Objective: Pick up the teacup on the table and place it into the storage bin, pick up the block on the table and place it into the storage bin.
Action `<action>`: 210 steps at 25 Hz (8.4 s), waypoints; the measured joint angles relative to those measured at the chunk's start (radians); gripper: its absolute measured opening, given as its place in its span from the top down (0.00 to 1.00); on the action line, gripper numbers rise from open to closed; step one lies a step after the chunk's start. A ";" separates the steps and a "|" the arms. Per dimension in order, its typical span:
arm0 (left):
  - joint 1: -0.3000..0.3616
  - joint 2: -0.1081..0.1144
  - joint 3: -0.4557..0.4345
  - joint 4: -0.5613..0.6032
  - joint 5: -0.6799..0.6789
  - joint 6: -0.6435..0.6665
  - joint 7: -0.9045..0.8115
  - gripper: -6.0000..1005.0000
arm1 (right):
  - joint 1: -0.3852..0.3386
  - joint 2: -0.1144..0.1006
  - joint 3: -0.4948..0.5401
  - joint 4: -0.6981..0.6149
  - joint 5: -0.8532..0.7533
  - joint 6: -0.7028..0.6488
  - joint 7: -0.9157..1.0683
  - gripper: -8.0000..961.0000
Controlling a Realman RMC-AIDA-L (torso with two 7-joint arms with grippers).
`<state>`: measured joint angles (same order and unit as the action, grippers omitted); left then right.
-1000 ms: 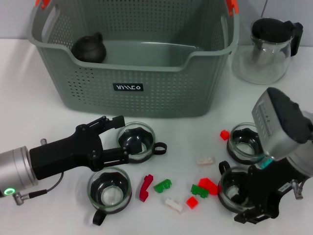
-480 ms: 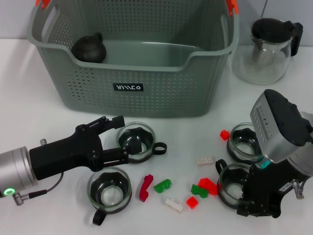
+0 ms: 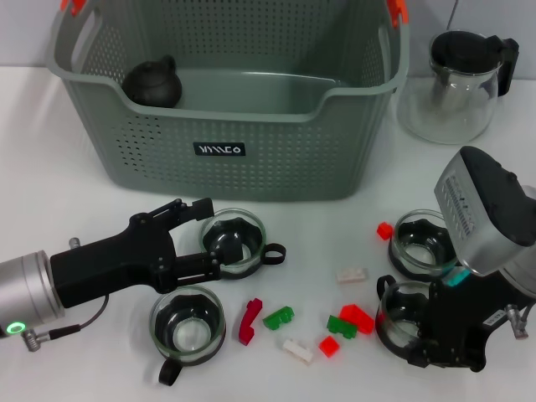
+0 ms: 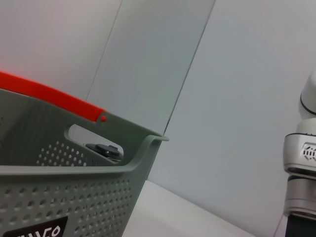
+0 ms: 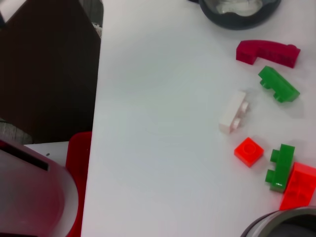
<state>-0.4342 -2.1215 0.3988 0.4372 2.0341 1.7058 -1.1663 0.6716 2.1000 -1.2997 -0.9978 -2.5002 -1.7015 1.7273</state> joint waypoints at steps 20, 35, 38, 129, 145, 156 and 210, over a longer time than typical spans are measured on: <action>0.000 -0.001 0.000 0.000 0.000 0.004 -0.004 0.06 | -0.003 -0.003 0.040 -0.040 0.001 -0.039 -0.005 0.92; 0.014 -0.002 0.000 0.000 0.000 0.011 -0.003 0.06 | 0.010 -0.007 0.170 -0.120 0.002 -0.191 -0.004 0.93; 0.015 -0.002 0.000 0.000 0.002 0.009 -0.002 0.06 | 0.016 -0.009 0.231 -0.165 0.004 -0.248 0.001 0.93; 0.002 -0.014 0.000 -0.026 -0.018 -0.005 -0.003 0.06 | 0.360 -0.006 0.111 0.118 0.146 0.863 0.262 0.28; 0.000 -0.008 0.000 -0.026 -0.018 -0.003 -0.002 0.06 | 0.298 -0.036 0.226 -0.178 0.456 0.142 0.194 0.15; 0.002 -0.009 0.000 -0.021 -0.014 -0.005 0.001 0.06 | 0.182 -0.077 0.252 -0.297 0.348 -0.205 0.268 0.15; 0.017 -0.025 0.021 -0.026 -0.011 0.011 0.111 0.05 | 0.105 0.005 -0.018 0.025 -0.182 0.211 0.302 0.24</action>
<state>-0.4172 -2.1460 0.4194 0.4110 2.0233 1.7163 -1.0552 0.7766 2.1050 -1.3179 -0.9729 -2.6827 -1.4902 2.0295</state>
